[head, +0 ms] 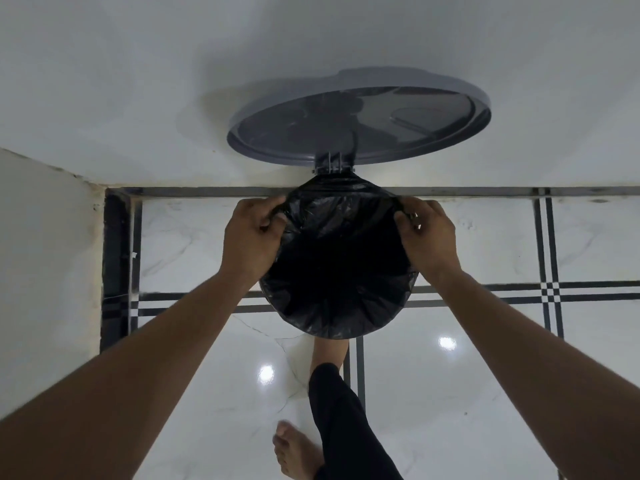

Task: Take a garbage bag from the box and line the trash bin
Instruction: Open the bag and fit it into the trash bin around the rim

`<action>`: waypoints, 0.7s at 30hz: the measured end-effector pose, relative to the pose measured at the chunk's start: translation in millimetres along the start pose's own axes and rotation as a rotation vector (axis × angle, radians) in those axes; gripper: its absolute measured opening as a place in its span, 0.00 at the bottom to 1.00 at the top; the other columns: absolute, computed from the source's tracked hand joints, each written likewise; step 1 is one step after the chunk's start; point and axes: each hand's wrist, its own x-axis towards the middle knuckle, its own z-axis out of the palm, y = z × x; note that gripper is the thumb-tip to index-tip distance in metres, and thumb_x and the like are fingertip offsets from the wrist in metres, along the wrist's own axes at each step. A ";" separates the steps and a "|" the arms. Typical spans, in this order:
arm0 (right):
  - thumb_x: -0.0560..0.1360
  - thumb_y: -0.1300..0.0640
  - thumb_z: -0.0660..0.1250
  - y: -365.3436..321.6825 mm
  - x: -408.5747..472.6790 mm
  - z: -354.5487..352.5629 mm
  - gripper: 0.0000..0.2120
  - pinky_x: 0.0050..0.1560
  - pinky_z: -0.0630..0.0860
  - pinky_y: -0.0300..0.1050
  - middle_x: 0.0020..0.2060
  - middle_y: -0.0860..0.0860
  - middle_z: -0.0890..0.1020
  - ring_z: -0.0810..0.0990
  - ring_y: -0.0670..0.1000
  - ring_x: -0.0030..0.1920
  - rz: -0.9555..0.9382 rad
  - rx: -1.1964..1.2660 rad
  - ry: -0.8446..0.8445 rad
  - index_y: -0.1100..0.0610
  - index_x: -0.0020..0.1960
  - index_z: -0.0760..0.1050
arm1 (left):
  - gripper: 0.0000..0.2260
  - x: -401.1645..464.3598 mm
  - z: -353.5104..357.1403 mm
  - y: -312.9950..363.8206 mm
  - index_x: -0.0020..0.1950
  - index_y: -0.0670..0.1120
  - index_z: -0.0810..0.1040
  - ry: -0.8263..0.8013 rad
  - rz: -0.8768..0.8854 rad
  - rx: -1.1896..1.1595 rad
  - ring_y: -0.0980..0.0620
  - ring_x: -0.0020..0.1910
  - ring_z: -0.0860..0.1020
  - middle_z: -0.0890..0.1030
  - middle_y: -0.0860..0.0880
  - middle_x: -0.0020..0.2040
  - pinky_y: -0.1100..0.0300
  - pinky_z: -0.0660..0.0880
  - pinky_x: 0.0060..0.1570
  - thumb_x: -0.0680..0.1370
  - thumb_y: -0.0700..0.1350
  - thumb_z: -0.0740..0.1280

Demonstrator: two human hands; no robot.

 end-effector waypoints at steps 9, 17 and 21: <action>0.79 0.39 0.67 -19.8 59.9 -6.1 0.16 0.56 0.72 0.41 0.52 0.46 0.83 0.80 0.48 0.54 0.040 0.063 -0.241 0.51 0.53 0.84 | 0.16 55.8 4.3 12.6 0.69 0.58 0.81 -0.170 0.258 0.306 0.52 0.54 0.79 0.80 0.52 0.60 0.59 0.73 0.53 0.81 0.54 0.70; 0.79 0.38 0.67 -35.9 82.7 5.2 0.18 0.51 0.69 0.41 0.42 0.47 0.81 0.78 0.51 0.50 0.079 -0.040 -0.373 0.52 0.51 0.84 | 0.07 81.2 24.5 18.4 0.52 0.52 0.88 -0.087 -0.024 0.056 0.52 0.54 0.84 0.87 0.52 0.52 0.58 0.77 0.59 0.80 0.50 0.71; 0.77 0.40 0.71 -35.1 91.3 3.1 0.19 0.62 0.74 0.46 0.54 0.53 0.84 0.80 0.56 0.57 0.188 0.078 -0.464 0.55 0.55 0.84 | 0.09 92.7 23.3 20.2 0.53 0.44 0.87 -0.182 -0.379 -0.266 0.44 0.52 0.85 0.87 0.45 0.51 0.51 0.80 0.62 0.77 0.47 0.76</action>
